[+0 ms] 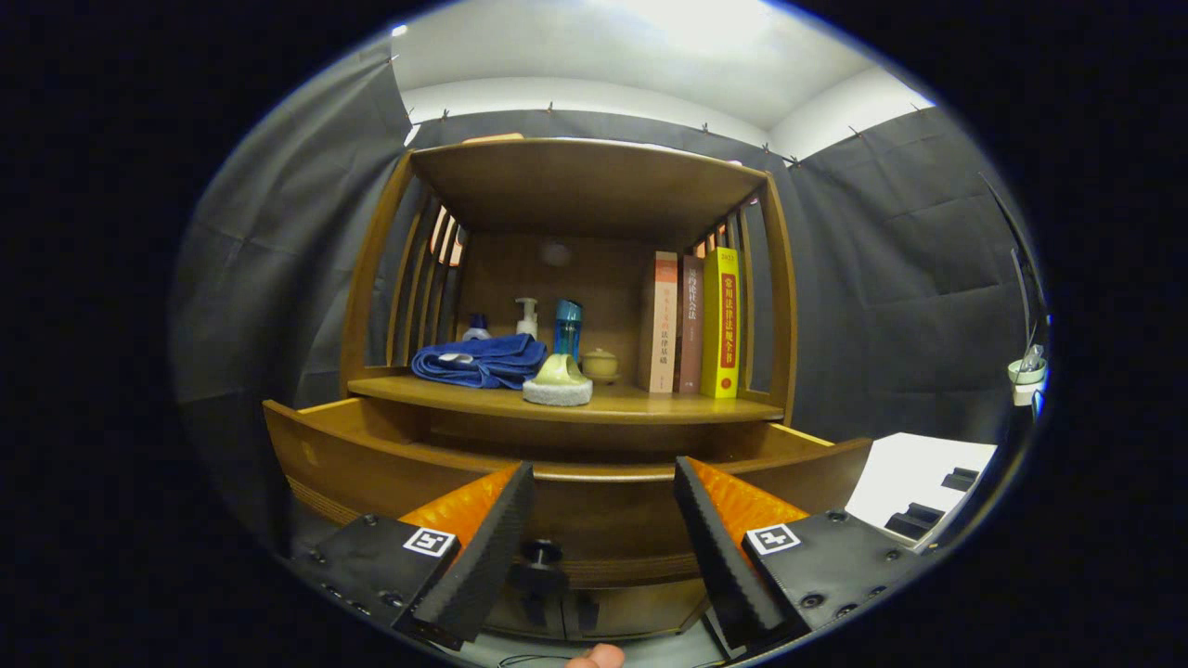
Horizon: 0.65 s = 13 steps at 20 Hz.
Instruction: Pull open the drawer, take out the items inside it, and place them on the countertop above the cabinet.
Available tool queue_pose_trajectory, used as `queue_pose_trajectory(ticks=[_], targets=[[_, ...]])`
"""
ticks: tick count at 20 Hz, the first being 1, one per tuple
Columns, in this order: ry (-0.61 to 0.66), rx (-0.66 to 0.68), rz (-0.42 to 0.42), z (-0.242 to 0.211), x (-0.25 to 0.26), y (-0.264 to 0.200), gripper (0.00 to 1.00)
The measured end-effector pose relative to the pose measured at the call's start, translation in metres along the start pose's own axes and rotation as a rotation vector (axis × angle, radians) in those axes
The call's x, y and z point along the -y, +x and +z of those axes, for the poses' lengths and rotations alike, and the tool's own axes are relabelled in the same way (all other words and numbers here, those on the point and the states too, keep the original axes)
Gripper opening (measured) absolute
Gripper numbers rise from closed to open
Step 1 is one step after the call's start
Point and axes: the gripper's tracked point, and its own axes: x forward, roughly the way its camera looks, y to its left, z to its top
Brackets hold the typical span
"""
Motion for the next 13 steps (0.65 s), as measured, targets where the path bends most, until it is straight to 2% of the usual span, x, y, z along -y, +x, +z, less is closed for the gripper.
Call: queue_pose_trajectory(ticks=[9, 13], targets=[[0.017, -0.045, 0.003, -0.024, -0.003, 0.004, 0.98], [0.004, -0.055, 0.031, -0.029, -0.018, 0.012, 0.98]])
